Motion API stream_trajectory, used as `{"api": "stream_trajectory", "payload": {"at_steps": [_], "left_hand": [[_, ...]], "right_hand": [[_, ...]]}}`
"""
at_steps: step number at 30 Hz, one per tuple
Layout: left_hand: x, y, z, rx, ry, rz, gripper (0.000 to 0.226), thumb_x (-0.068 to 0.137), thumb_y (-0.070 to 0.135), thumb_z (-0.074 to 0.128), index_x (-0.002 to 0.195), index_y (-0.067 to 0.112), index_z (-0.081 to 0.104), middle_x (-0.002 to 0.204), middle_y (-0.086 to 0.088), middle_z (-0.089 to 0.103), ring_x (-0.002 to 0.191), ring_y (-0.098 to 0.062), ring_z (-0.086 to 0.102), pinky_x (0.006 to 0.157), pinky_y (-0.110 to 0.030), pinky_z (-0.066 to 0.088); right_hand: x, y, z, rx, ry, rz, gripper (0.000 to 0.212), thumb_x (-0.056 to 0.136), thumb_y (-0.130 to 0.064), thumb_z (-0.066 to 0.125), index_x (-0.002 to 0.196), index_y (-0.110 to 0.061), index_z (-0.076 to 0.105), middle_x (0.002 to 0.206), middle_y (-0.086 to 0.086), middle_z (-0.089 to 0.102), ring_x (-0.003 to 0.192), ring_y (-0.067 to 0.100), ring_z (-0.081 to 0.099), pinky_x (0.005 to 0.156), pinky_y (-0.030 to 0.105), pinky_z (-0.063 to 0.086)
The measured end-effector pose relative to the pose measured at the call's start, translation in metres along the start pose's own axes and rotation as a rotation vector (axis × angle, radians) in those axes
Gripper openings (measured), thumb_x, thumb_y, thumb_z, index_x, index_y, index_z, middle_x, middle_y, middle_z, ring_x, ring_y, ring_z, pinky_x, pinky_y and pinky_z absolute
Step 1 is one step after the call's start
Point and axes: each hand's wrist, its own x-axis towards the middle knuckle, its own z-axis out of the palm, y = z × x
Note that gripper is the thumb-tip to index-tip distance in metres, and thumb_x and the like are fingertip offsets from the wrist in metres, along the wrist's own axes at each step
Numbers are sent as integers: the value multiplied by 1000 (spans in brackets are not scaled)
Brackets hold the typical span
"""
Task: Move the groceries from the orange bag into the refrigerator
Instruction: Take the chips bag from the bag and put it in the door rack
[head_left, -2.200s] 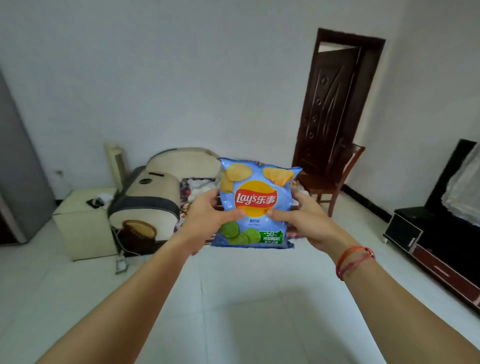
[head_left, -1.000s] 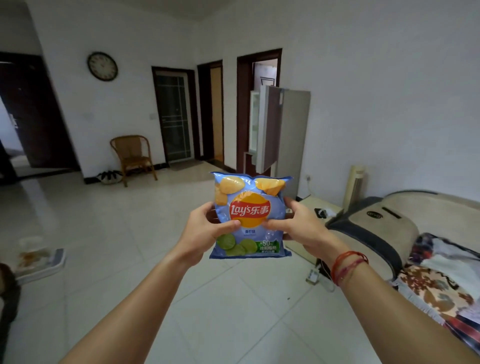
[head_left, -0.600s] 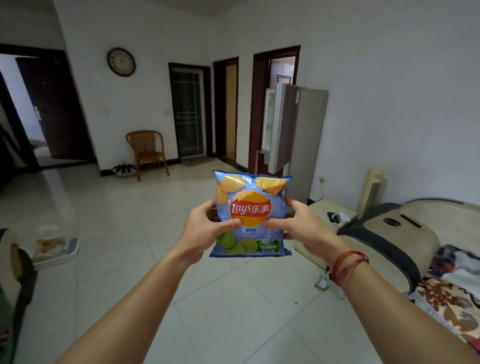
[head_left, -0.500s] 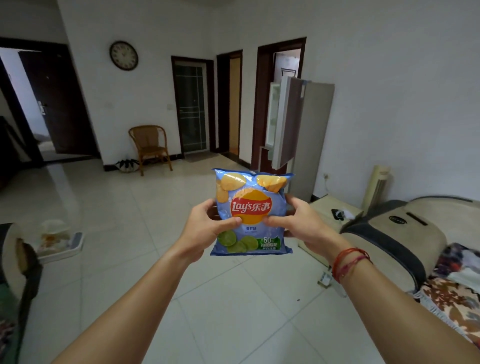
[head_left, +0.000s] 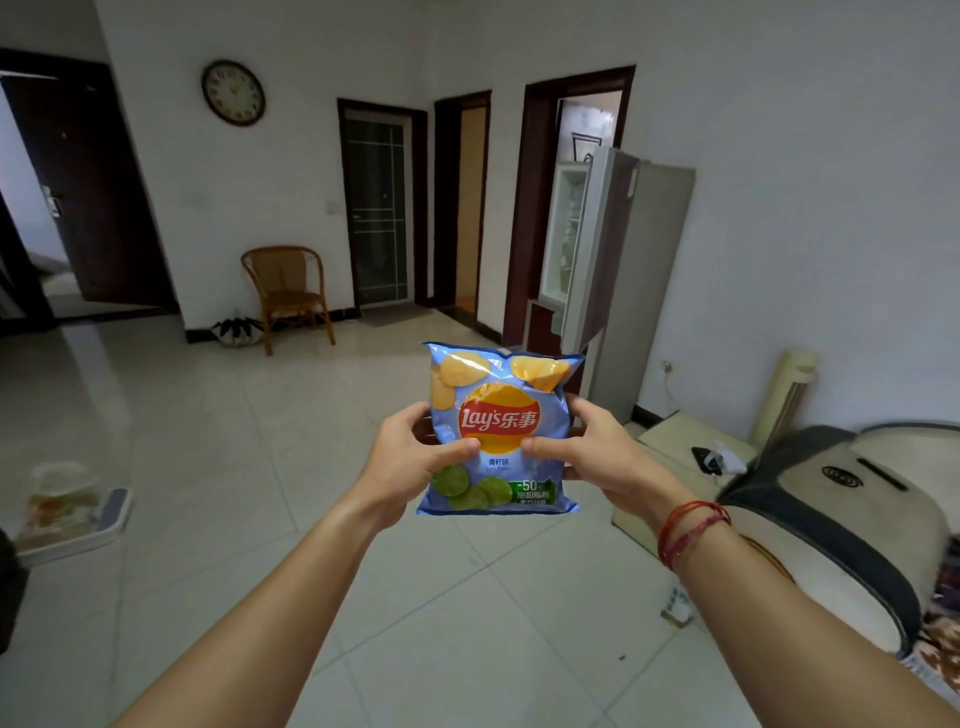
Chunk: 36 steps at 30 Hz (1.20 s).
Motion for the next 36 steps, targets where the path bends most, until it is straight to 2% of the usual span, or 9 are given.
{"api": "stream_trajectory", "payload": {"at_steps": [8, 15, 18, 25, 31, 36], "left_hand": [[135, -17, -43, 11, -39, -11, 39, 73, 5, 83, 108, 11, 68, 98, -3, 77, 92, -18, 74, 73, -28, 60], [256, -51, -56, 15, -53, -25, 39, 74, 6, 83, 109, 12, 67, 100, -3, 76, 93, -19, 73, 74, -31, 61], [316, -68, -57, 23, -57, -30, 40, 73, 7, 84, 110, 12, 67, 102, -4, 76, 94, -20, 73, 79, -36, 61], [472, -95, -55, -23, -55, -62, 44, 74, 5, 82, 114, 10, 65, 104, -5, 75, 95, -22, 73, 75, -34, 61], [584, -107, -60, -62, -35, -64, 41, 74, -1, 81, 111, 10, 65, 102, -4, 76, 92, -21, 74, 70, -29, 60], [664, -123, -68, -86, -40, -76, 43, 74, -1, 80, 112, 10, 64, 104, -5, 76, 93, -22, 74, 72, -31, 61]], "right_hand": [[132, -3, 12, 14, 39, -2, 42, 79, -8, 82, 113, -26, 63, 103, -4, 77, 92, 17, 75, 77, 42, 62], [249, 9, 0, -21, 43, -14, 40, 80, -5, 81, 109, -26, 63, 103, -5, 76, 91, 13, 75, 70, 28, 60], [309, 18, -13, -23, 44, -9, 42, 80, -5, 81, 110, -27, 62, 104, -5, 76, 92, 13, 75, 72, 31, 61], [465, 26, -52, 5, 25, 6, 47, 79, -3, 81, 116, -24, 60, 105, -3, 77, 93, 18, 75, 79, 39, 62], [580, 21, -73, 26, -4, 4, 53, 80, -4, 81, 123, -22, 57, 107, -2, 76, 92, 20, 76, 79, 41, 62], [660, 24, -85, 33, -25, 0, 52, 81, -2, 79, 123, -23, 57, 105, 0, 77, 92, 21, 76, 77, 38, 62]]}}
